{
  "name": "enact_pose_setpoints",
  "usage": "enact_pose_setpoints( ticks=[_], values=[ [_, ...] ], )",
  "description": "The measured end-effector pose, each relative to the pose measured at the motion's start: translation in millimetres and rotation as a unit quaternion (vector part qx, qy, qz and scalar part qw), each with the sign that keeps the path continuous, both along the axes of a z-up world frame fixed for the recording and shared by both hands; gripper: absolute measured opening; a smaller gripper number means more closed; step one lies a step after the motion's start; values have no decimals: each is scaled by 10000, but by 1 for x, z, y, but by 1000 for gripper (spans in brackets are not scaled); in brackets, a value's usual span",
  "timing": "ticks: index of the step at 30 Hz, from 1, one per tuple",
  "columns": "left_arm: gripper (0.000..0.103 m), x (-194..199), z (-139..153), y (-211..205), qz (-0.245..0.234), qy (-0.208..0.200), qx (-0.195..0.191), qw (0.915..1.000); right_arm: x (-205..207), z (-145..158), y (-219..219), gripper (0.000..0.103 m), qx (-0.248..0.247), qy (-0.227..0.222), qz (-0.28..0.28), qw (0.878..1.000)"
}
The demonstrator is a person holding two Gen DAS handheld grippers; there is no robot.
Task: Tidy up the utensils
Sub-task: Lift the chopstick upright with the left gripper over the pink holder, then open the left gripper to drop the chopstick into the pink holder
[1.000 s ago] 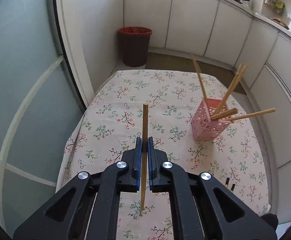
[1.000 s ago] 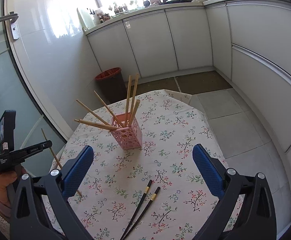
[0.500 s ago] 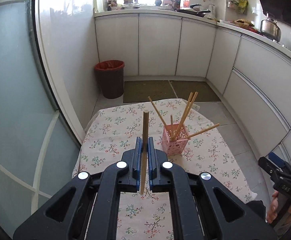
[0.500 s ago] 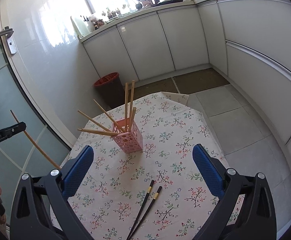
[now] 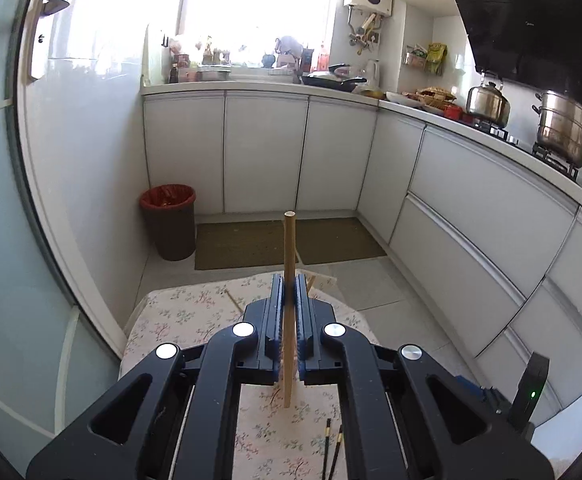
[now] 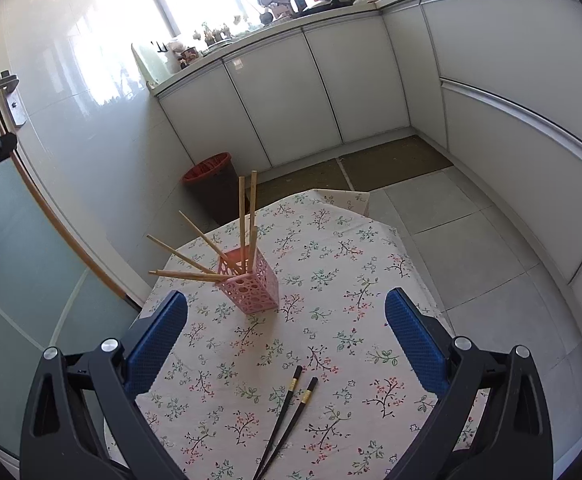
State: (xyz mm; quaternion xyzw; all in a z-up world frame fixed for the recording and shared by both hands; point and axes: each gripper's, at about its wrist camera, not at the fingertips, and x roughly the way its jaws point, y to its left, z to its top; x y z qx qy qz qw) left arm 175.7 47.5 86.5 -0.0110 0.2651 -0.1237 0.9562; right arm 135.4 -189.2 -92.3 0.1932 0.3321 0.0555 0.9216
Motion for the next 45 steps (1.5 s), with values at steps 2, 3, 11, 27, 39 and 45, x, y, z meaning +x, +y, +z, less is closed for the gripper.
enact_pose_setpoints(
  ticks=[2, 3, 11, 27, 39, 45],
  values=[
    [5, 15, 1, -10, 17, -91, -17, 10000, 3, -4, -6, 96, 38, 51, -73, 10000],
    [5, 24, -2, -15, 34, -106, -45, 9999, 4, -6, -9, 96, 68, 88, -110, 9999],
    [5, 85, -56, -43, 296, 81, -212, 9993, 16, -26, -28, 96, 107, 328, -314, 9989],
    [7, 144, -144, -63, 575, 294, 170, 9978, 20, -24, -32, 96, -66, 155, -340, 9993],
    [68, 73, -103, -32, 444, 12, -81, 9990, 9, -15, -23, 96, -66, 198, -397, 9990],
    [80, 29, -109, -32, 360, 278, 198, 9988, 0, -14, -13, 96, -77, 376, -424, 9984]
  ],
)
